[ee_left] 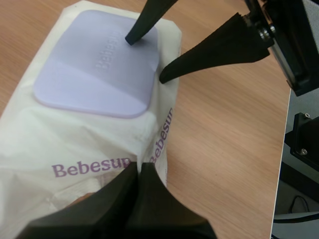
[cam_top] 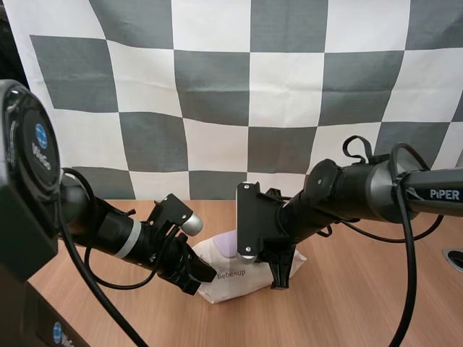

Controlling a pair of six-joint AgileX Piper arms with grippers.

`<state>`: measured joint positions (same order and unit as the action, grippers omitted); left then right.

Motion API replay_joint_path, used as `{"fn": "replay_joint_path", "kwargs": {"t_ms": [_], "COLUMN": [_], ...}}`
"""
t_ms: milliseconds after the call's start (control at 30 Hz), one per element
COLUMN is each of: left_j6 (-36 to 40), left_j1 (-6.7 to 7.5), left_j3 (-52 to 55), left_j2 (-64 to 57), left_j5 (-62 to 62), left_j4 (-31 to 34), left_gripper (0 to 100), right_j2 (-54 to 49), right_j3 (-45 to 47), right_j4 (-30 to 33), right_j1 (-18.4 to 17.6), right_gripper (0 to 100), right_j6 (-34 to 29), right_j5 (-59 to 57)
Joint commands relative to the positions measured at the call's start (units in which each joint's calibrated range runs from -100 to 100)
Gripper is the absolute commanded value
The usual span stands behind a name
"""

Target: Open the wet wipes lid

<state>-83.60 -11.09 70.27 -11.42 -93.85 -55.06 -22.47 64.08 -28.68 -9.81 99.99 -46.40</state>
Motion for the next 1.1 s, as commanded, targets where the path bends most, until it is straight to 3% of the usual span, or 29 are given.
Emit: {"fn": "replay_joint_path", "kwargs": {"t_ms": [0,500,1067], "left_j6": [-0.03,-0.03,-0.03], "left_j1": [0.02,0.02,0.02], "left_j3": [0.07,0.07,0.07], "left_j2": [-0.01,-0.01,-0.01], "left_j5": [0.42,0.6,0.6], "left_j4": [0.04,0.04,0.04], "left_gripper": [0,0,0], "right_j2": [0.08,0.08,0.08], "right_j3": [-0.04,-0.04,-0.04], "right_j4": [-0.12,-2.78,-2.78], "right_j1": [-0.05,-0.05,-0.05], "right_gripper": [49,39,8], "right_j6": [0.01,0.01,0.01], "right_j5": [0.2,1.56,2.21]}}
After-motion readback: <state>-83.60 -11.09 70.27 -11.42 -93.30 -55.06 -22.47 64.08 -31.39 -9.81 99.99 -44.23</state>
